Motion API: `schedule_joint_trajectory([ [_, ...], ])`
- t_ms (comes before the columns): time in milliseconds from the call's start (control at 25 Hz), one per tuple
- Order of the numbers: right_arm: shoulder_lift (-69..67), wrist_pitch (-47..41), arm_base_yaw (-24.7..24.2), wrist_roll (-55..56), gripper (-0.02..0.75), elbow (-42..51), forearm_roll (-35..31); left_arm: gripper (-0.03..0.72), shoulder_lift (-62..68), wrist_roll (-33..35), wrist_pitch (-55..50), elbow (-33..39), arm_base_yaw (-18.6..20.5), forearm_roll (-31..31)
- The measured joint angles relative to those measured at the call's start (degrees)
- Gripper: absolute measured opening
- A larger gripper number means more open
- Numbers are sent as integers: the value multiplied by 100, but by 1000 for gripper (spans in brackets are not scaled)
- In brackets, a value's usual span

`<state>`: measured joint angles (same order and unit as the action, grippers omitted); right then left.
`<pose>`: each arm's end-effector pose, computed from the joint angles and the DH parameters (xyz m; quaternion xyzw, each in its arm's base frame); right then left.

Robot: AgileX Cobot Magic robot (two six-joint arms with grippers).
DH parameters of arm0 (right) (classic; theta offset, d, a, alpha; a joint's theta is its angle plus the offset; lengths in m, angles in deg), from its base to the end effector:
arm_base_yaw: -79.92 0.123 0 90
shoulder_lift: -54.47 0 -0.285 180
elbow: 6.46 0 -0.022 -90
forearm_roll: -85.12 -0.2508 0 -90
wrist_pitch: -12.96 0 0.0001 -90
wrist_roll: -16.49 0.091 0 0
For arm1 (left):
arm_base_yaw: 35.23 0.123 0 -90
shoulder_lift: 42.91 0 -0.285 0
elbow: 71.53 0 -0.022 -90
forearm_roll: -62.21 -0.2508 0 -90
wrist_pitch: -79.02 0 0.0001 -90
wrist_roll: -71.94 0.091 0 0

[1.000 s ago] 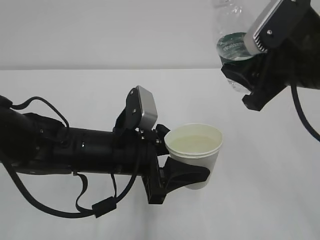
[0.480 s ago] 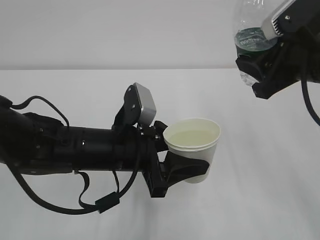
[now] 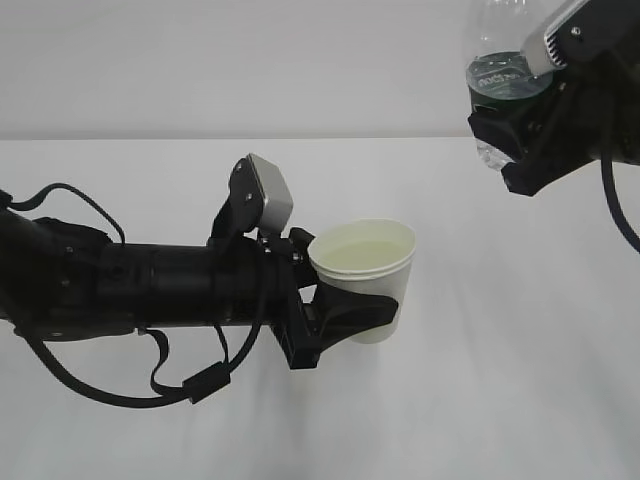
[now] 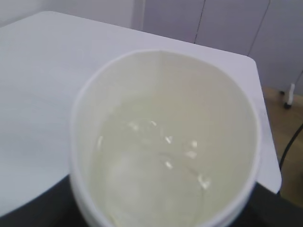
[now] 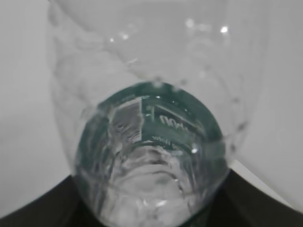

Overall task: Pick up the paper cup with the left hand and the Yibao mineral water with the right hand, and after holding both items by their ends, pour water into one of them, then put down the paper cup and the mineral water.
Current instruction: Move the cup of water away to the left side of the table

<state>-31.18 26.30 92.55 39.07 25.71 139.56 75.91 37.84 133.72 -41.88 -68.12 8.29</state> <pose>0.2836 0.0810 0.2790 -0.3540 0.7365 -0.0155 0.5762 0.2631 -0.2416 0.1484 0.4372 0.6553 -0.4121 0.4578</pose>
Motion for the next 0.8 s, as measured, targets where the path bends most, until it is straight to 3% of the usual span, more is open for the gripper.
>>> schedule_joint_trajectory([
  [800, 0, 3, 0, 0, 413, 0, 13, 457, 0, 0, 0, 0, 899, 47],
])
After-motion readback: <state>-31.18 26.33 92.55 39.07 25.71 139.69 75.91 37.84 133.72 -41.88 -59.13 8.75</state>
